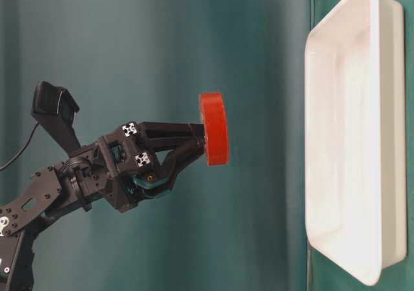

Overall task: Pick up the tape from a random location and place it into the white case.
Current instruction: 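Lower the red tape roll into the tray and open the left gripper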

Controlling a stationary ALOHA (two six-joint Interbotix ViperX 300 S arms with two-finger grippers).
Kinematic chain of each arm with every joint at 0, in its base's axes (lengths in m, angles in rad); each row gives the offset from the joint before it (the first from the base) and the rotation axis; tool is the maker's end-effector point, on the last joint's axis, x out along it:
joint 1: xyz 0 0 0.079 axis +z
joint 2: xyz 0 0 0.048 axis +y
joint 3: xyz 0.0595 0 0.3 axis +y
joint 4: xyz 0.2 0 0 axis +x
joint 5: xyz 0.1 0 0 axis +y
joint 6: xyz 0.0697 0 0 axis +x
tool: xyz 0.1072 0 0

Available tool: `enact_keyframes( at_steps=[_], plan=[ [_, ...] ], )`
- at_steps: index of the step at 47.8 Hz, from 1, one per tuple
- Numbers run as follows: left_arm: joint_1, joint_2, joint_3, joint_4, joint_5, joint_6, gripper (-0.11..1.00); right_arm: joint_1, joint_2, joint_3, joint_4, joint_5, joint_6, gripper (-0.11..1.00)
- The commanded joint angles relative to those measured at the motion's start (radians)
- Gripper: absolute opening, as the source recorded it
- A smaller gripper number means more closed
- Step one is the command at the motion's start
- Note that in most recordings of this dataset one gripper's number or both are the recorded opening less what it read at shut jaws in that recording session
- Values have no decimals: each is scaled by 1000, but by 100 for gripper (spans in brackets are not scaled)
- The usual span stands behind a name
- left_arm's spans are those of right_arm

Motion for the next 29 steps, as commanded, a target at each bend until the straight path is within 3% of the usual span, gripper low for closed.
enact_keyframes(
  at_steps=[1,29],
  plan=[
    [0,-35,-14,2,-3,-2,21,3,5,-28,-2,-2,0,92],
    [3,-29,28,2,-26,-2,21,3,5,-29,-2,6,5,92]
  ],
)
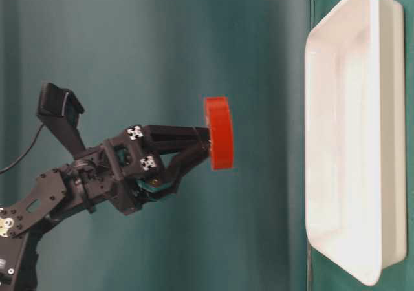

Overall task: Pick up the tape from a random location and place it into the white case.
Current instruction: 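Lower the red tape roll into the tray and open the left gripper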

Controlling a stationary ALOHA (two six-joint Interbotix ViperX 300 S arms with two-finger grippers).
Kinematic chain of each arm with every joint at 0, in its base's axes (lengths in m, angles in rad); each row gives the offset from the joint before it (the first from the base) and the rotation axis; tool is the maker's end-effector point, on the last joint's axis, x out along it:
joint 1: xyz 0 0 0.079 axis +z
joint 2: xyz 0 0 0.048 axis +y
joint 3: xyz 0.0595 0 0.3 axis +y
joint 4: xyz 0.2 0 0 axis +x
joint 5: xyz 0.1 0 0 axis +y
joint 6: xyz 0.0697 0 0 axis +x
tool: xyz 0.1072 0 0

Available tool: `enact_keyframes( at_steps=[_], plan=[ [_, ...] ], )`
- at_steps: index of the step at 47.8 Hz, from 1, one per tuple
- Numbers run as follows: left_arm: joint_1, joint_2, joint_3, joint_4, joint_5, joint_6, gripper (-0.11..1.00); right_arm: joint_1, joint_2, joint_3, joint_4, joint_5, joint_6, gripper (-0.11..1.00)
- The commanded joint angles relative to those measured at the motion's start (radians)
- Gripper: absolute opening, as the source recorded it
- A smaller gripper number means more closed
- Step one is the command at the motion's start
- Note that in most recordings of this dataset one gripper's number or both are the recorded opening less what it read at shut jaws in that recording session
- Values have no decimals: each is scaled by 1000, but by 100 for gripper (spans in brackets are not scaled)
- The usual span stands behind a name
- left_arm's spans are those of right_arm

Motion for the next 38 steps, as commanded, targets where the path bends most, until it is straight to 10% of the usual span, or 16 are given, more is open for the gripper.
enact_keyframes(
  at_steps=[1,38],
  plan=[
    [5,-28,6,2,-29,-2,21,3,6,-29,-2,-5,0,92],
    [71,104,189,3,-316,0,21,3,11,-25,-2,-9,2,92]
  ],
)
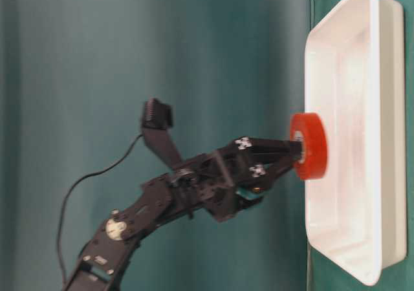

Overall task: Pick up the tape from a random location and place it into the white case.
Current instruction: 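Lower the red tape roll into the tray and open the left gripper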

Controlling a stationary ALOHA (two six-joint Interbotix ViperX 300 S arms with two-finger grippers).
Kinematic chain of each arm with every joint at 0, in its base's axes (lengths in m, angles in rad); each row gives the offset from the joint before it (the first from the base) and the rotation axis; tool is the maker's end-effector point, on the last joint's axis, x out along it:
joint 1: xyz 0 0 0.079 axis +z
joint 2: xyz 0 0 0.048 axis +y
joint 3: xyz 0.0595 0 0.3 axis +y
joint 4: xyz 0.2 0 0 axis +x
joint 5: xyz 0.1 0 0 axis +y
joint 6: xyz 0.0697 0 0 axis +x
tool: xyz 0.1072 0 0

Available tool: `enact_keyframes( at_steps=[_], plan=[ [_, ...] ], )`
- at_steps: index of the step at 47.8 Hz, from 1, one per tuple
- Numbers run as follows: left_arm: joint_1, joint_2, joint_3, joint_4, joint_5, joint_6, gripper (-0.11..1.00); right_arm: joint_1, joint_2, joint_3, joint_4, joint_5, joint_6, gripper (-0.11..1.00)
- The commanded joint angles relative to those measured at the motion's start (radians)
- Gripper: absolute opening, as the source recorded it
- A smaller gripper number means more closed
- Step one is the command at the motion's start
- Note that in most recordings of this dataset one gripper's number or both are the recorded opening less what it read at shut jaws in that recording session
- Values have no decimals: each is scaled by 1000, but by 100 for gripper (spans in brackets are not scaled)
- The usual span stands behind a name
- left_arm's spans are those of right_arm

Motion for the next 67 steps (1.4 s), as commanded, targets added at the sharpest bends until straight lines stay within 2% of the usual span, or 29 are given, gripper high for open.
enact_keyframes(
  at_steps=[1,34,37,45,49,67],
  plan=[
    [11,-3,-12,2,-18,0,21,0,11,-26,-2,-6,2,92],
    [2,35,-18,0,-26,3,22,0,14,-25,-3,-8,2,92],
    [2,35,-18,2,-26,3,33,2,14,-25,-2,-8,2,92],
    [5,34,-18,2,-26,6,83,2,14,-26,-2,-3,5,92],
    [5,32,-18,2,-26,6,97,0,12,-26,0,-3,5,92],
    [2,-12,-26,2,12,5,96,0,11,-29,0,-3,5,92]
  ],
)
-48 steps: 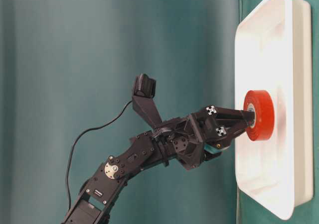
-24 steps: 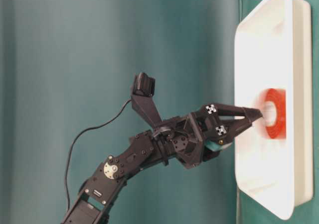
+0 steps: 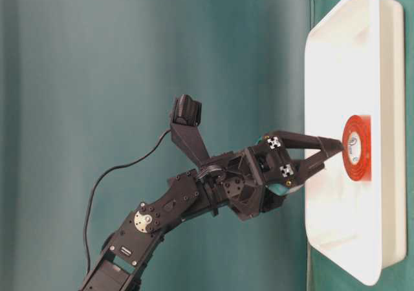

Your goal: Pick up the tape from a random location and place it into the white case.

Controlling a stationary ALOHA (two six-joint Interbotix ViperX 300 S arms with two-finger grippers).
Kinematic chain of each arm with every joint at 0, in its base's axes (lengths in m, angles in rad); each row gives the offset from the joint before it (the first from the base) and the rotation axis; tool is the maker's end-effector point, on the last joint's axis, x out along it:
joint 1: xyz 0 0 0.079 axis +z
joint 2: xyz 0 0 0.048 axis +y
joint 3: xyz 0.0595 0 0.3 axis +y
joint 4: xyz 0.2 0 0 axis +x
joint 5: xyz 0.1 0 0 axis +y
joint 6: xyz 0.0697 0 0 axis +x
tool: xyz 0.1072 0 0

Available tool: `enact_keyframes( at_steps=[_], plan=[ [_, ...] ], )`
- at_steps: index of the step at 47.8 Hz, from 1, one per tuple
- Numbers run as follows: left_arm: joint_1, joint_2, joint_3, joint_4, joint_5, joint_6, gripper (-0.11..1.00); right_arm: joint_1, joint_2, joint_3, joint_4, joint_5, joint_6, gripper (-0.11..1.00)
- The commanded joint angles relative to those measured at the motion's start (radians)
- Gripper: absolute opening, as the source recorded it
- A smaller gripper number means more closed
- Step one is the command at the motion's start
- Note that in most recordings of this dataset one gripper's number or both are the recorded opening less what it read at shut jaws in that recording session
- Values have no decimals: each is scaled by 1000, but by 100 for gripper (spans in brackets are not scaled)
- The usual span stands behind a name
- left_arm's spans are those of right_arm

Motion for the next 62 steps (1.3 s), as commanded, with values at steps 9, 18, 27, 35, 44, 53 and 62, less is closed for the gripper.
enact_keyframes(
  at_steps=[9,18,27,35,44,53,62],
  plan=[
    [-12,-135,-58,2,69,0,96,3,2,-34,2,-3,2,92],
    [-15,-179,-84,2,124,0,96,2,0,-35,2,-2,2,92],
    [-23,-183,-77,2,124,-2,96,3,0,-35,2,-2,2,92],
    [-92,-184,-78,2,124,-3,96,3,0,-37,2,12,3,92],
    [-206,-186,-84,2,117,-3,96,3,0,-40,3,14,5,92],
    [-288,-189,-83,2,92,-3,96,3,0,-43,3,14,5,92],
    [-302,-215,-63,2,92,-2,96,2,0,-41,6,14,9,92]
  ],
)
